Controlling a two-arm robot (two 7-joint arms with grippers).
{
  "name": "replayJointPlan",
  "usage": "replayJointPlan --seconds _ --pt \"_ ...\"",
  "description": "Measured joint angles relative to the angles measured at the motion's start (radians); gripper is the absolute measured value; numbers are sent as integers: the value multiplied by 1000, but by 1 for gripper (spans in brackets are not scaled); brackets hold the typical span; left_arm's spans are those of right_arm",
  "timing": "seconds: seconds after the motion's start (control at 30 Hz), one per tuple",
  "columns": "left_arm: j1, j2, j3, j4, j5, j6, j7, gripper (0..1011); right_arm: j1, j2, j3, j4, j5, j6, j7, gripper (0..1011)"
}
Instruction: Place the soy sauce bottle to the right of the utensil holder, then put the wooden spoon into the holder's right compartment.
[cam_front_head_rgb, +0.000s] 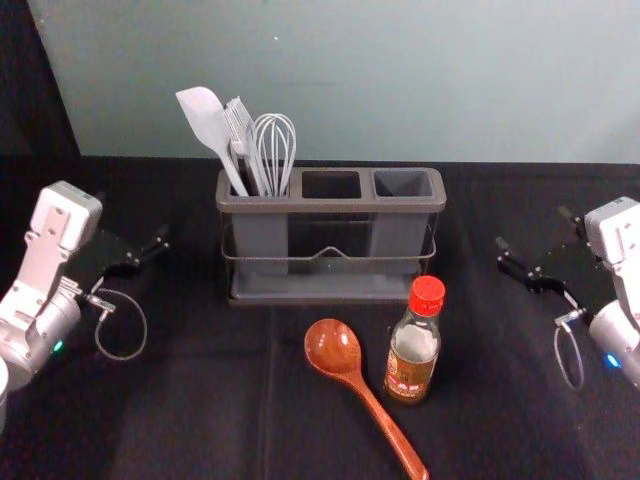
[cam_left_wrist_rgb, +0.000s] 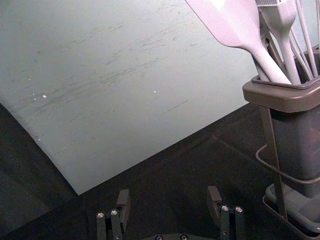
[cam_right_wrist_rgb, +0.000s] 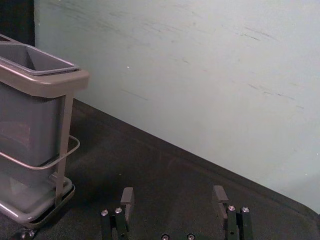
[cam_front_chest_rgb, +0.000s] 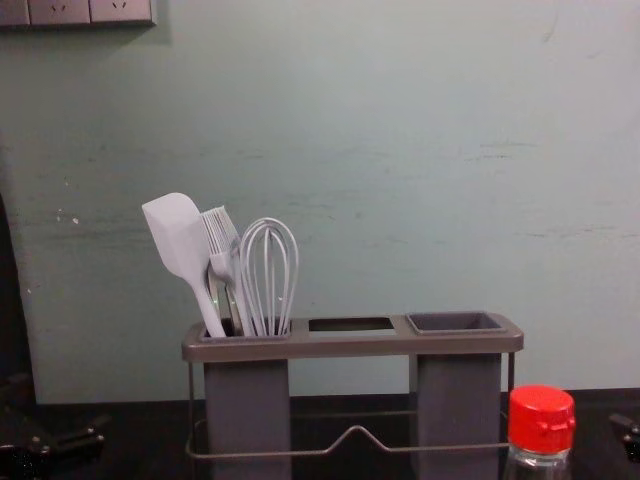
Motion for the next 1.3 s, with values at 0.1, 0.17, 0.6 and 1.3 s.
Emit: replayJointPlan --seconds 0.1,0.17,0.6,1.3 --pt "0 0 0 0 0 0 0 1005 -2 0 4 -3 -1 1 2 1003" --pt "0 0 0 0 0 0 0 1005 -8 3 11 -11 -1 2 14 1002" --pt "0 0 0 0 0 0 0 1005 -148 84 75 -179 63 -38 121 1003" --pt "0 0 0 0 0 0 0 1005 -366 193 155 -368 261 -184 396 1003"
